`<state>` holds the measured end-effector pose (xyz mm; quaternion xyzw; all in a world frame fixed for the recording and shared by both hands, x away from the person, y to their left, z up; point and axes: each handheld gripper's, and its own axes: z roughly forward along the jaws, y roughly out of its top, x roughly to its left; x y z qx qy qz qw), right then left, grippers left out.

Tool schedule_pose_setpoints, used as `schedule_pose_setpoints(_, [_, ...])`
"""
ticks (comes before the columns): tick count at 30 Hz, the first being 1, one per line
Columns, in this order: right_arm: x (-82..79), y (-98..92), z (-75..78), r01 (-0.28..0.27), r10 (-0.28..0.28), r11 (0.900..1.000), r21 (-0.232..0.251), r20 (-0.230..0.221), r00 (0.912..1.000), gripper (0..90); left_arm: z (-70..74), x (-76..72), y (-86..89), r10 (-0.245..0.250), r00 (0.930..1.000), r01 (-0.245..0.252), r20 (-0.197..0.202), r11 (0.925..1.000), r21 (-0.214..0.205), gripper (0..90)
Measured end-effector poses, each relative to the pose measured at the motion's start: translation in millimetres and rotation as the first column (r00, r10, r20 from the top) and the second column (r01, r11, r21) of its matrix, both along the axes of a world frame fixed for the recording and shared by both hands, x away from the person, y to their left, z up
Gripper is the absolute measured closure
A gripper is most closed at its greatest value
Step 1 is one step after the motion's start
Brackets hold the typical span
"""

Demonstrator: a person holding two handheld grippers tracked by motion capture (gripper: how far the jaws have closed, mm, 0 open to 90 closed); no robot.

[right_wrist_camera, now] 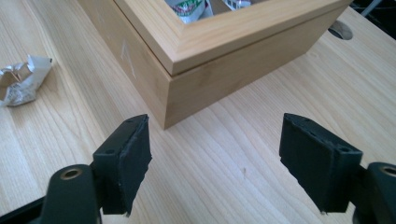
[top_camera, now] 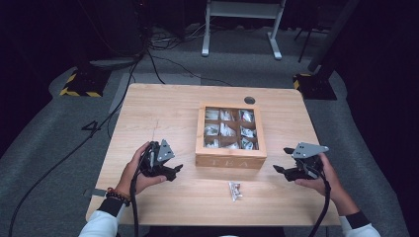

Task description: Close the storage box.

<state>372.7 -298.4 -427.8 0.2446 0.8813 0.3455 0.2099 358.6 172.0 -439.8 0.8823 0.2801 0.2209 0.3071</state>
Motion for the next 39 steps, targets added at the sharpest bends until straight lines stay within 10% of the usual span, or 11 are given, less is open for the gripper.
schedule_pose_setpoints(18, [-10.7,-37.8,-28.7,0.096,-0.096,0.9953,-0.004,-0.053,0.9939,25.0,-30.8,-19.9,26.1,0.041,0.9986,-0.040,-0.034,0.9981,0.047,17.7])
schedule_pose_setpoints(39, [-31.1,-90.1,-61.0,0.250,-0.241,0.9665,0.057,-0.136,0.9610,25.5,-54.1,-34.0,75.2,0.076,0.9861,-0.089,-0.148,0.9923,-0.086,17.8])
